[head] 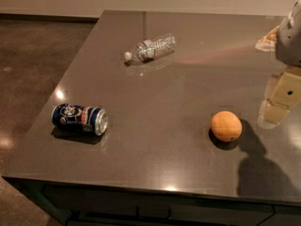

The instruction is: Place pepsi can upright

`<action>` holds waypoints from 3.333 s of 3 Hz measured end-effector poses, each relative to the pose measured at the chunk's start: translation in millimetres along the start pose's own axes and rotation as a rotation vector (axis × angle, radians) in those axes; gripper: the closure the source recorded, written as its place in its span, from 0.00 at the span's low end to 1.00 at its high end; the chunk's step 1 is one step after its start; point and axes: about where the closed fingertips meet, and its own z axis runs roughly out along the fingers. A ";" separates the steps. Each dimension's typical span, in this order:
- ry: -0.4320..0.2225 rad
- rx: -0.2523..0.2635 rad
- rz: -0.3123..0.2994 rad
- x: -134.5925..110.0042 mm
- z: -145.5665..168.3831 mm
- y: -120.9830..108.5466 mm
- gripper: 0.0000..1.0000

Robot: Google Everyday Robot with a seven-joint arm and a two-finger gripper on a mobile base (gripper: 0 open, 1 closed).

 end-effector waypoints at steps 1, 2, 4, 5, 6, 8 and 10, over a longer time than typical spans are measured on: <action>0.000 0.000 0.000 0.0 0.0 0.0 0.00; -0.033 -0.025 -0.018 -26.0 6.1 -1.3 0.00; -0.073 -0.101 -0.083 -129.8 45.6 -6.1 0.00; -0.052 -0.116 -0.102 -184.3 71.2 6.7 0.00; -0.025 -0.130 -0.122 -231.1 91.5 32.8 0.00; 0.023 -0.166 -0.186 -314.0 117.6 90.1 0.00; 0.051 -0.195 -0.204 -366.0 154.7 102.5 0.00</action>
Offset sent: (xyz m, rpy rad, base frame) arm 0.0188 0.0568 -0.0050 0.0724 0.0522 0.0703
